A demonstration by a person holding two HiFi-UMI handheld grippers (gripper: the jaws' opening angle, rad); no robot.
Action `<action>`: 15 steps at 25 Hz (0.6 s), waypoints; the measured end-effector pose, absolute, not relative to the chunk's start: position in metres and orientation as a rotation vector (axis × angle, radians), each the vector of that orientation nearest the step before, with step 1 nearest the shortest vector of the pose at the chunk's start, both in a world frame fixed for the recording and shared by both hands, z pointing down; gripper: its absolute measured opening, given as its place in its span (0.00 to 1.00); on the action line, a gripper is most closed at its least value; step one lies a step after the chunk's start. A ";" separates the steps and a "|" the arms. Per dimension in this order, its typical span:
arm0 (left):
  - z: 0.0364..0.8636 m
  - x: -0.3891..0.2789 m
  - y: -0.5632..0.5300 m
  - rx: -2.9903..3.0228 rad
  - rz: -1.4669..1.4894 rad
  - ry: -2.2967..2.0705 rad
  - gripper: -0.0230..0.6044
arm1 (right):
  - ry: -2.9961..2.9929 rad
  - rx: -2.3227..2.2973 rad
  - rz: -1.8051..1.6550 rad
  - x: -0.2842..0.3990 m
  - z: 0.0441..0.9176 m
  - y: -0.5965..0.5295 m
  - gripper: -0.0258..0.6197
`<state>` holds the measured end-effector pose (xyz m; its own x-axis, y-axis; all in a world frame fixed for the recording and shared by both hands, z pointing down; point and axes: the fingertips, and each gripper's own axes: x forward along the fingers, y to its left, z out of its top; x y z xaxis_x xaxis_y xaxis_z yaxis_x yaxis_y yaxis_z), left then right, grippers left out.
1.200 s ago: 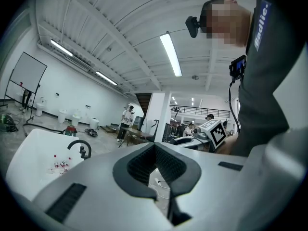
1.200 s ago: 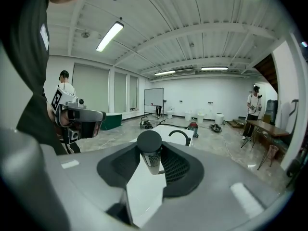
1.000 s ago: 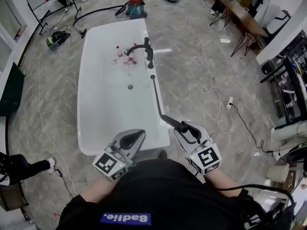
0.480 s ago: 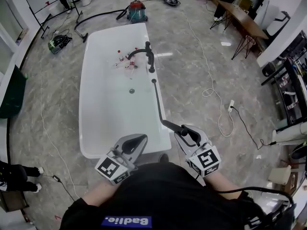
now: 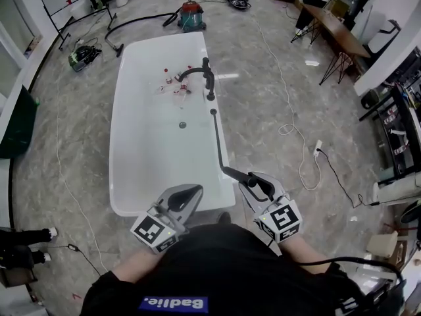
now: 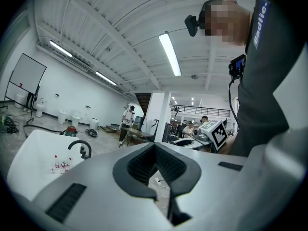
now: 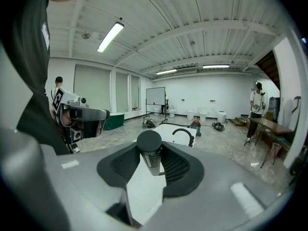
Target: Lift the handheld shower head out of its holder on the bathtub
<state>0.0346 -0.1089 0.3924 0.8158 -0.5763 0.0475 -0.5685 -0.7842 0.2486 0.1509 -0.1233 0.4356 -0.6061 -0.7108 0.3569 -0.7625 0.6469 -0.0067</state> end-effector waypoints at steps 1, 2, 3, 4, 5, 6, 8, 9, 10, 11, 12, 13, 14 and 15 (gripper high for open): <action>0.392 0.034 -0.109 2.748 -0.047 -0.882 0.02 | -2.545 1.173 0.225 0.150 0.435 -0.124 0.24; 0.391 0.033 -0.111 2.749 -0.050 -0.880 0.02 | -2.546 1.169 0.225 0.149 0.434 -0.126 0.24; 0.391 0.033 -0.112 2.751 -0.050 -0.877 0.02 | -2.546 1.166 0.225 0.148 0.433 -0.128 0.24; 0.391 0.032 -0.113 2.751 -0.046 -0.874 0.02 | -2.546 1.165 0.225 0.147 0.433 -0.130 0.24; 0.392 0.032 -0.114 2.750 -0.041 -0.870 0.02 | -2.547 1.163 0.226 0.146 0.433 -0.131 0.24; 0.393 0.032 -0.114 2.748 -0.037 -0.865 0.02 | -2.547 1.162 0.226 0.146 0.434 -0.132 0.24; 0.395 0.034 -0.113 2.751 -0.032 -0.851 0.02 | -2.549 1.156 0.227 0.145 0.436 -0.132 0.24; 0.395 0.034 -0.113 2.752 -0.032 -0.848 0.02 | -2.549 1.152 0.227 0.145 0.436 -0.132 0.24; 0.395 0.034 -0.113 2.752 -0.035 -0.850 0.02 | -2.550 1.148 0.227 0.144 0.436 -0.131 0.24; 0.394 0.034 -0.114 2.752 -0.037 -0.855 0.02 | -2.550 1.145 0.227 0.143 0.436 -0.131 0.24; 0.393 0.033 -0.115 2.752 -0.037 -0.864 0.02 | -2.551 1.143 0.226 0.143 0.435 -0.131 0.24; 0.392 0.032 -0.117 2.751 -0.034 -0.874 0.02 | -2.551 1.142 0.225 0.142 0.435 -0.132 0.24; 0.392 0.032 -0.118 2.751 -0.032 -0.879 0.02 | -2.552 1.141 0.224 0.142 0.435 -0.132 0.24; 0.392 0.032 -0.119 2.751 -0.033 -0.878 0.02 | -2.552 1.140 0.223 0.141 0.435 -0.133 0.24</action>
